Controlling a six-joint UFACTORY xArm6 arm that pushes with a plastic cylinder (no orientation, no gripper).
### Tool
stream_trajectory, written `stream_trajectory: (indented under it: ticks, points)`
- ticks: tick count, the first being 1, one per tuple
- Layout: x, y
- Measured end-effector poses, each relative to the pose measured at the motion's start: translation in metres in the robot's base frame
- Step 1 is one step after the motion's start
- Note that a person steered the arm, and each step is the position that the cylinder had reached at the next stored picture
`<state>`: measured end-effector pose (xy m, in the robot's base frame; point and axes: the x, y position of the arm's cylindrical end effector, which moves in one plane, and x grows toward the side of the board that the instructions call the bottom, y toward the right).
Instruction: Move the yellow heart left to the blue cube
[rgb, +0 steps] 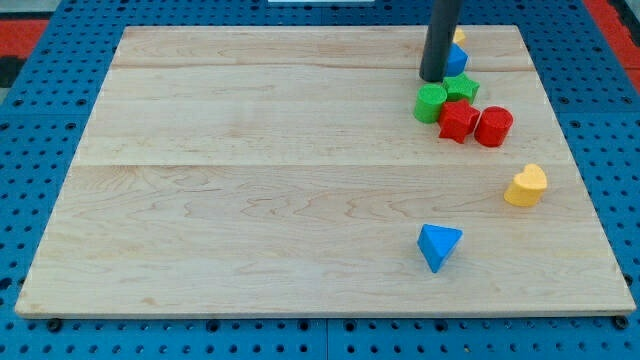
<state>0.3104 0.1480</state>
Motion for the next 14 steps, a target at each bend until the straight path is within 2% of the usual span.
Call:
stream_trajectory:
  ticks: [2, 4, 6, 7, 8, 9, 10, 11, 13, 14]
  points:
    - [-0.023, 0.072]
    - [-0.003, 0.142]
    - [0.120, 0.197]
    - [0.181, 0.172]
    - [0.205, 0.114]
    - [0.206, 0.073]
    - [0.183, 0.077]
    - [0.172, 0.106]
    - [0.160, 0.040]
    - [0.151, 0.061]
